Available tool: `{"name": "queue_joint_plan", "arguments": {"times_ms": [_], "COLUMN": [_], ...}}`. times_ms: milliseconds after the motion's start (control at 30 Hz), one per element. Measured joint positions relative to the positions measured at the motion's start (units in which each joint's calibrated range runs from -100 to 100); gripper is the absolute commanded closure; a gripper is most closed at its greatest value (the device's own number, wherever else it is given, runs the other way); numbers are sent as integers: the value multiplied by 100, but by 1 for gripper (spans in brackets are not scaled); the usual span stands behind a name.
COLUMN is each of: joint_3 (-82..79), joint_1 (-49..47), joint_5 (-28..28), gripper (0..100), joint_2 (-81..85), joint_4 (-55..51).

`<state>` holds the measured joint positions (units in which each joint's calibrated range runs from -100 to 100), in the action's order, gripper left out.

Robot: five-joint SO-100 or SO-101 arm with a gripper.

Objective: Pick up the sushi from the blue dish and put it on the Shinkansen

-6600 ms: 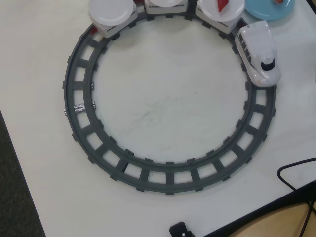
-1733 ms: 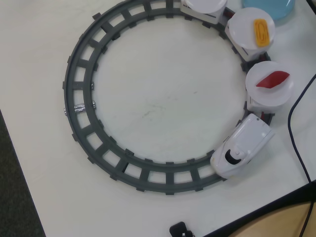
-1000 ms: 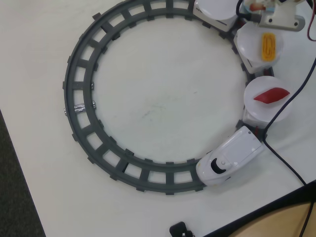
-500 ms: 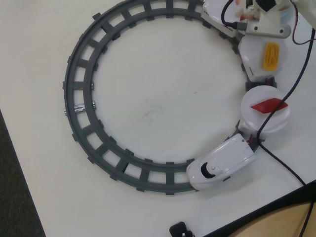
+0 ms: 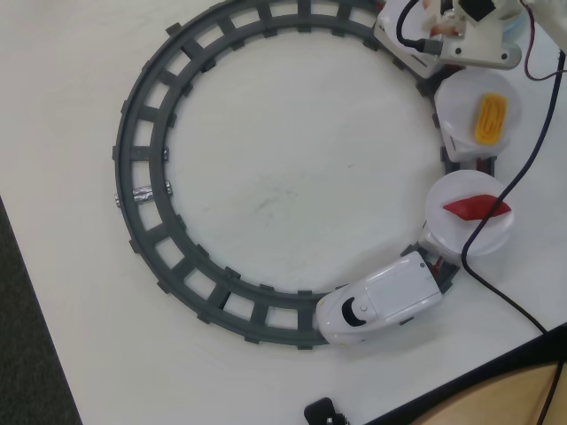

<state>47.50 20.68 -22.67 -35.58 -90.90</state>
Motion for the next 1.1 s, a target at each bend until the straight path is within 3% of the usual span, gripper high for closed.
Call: {"name": "queue_joint_plan", "arguments": {"times_ms": [467,767,1100], "joint_3": [-594,-621,-630], "joint_1": [0,0,142], "joint_5": [0,-10,68], "gripper": [97,71,67], "joint_2": [-17,-17,261], "joint_4": [254,-87,-394]}}
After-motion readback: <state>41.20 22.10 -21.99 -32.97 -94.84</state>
